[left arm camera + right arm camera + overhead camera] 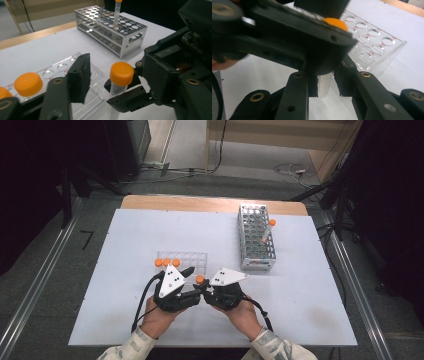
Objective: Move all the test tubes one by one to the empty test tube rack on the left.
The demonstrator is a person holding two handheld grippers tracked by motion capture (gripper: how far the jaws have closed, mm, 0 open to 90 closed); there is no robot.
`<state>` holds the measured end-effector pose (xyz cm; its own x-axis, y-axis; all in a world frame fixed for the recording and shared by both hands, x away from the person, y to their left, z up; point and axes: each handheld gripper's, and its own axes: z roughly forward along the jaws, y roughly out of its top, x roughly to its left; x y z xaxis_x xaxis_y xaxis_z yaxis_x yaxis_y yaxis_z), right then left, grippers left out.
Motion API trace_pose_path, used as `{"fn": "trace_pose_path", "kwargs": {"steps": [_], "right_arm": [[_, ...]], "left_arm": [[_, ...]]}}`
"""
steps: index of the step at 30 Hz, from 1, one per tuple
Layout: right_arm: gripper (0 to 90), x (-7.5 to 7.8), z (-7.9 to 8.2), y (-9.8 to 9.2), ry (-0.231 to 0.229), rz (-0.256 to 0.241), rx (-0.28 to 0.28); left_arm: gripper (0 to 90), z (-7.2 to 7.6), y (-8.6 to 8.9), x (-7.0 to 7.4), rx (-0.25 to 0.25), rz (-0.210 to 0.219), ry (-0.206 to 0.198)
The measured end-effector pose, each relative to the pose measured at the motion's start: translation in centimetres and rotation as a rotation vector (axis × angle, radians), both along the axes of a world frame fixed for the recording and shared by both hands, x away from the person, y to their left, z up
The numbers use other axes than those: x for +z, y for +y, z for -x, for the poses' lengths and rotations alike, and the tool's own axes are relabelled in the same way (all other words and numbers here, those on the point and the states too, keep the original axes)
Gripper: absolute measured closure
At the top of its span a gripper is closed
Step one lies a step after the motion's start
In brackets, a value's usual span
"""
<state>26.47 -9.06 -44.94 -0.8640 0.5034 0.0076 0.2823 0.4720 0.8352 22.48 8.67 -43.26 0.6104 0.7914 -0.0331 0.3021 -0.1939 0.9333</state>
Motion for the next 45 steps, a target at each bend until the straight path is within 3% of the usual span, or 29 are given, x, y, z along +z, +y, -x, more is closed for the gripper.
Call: {"fn": "trace_pose_path", "kwargs": {"steps": [2,9,17,26,31,37,45], "right_arm": [[70.7,0.1,0.0,0.1,0.002,-0.002,-0.001],[70.7,0.1,-0.1,0.1,0.002,-0.002,0.000],[70.2,0.2,0.0,0.1,0.001,-0.003,-0.001],[29.4,0.1,0.2,-0.6,0.008,0.005,0.014],[17.9,0.1,0.1,-1.7,-0.007,0.019,-0.023],[13.2,-0.7,-0.8,-2.7,0.023,0.037,-0.042],[13.3,-0.6,-1.0,-4.4,0.023,0.034,-0.069]], "left_arm": [[52.9,0.0,0.0,-0.1,-0.010,0.000,0.003],[68.8,0.0,0.0,-0.2,-0.007,-0.015,0.004],[71.0,0.0,0.1,-0.1,-0.008,-0.007,0.004],[71.1,-0.2,1.1,0.7,0.008,0.022,0.002],[71.1,-0.3,1.6,1.4,0.019,0.031,-0.005],[71.1,-0.4,2.1,2.0,0.021,0.037,-0.014],[71.0,-0.7,2.8,3.0,0.031,0.050,-0.027]]}}
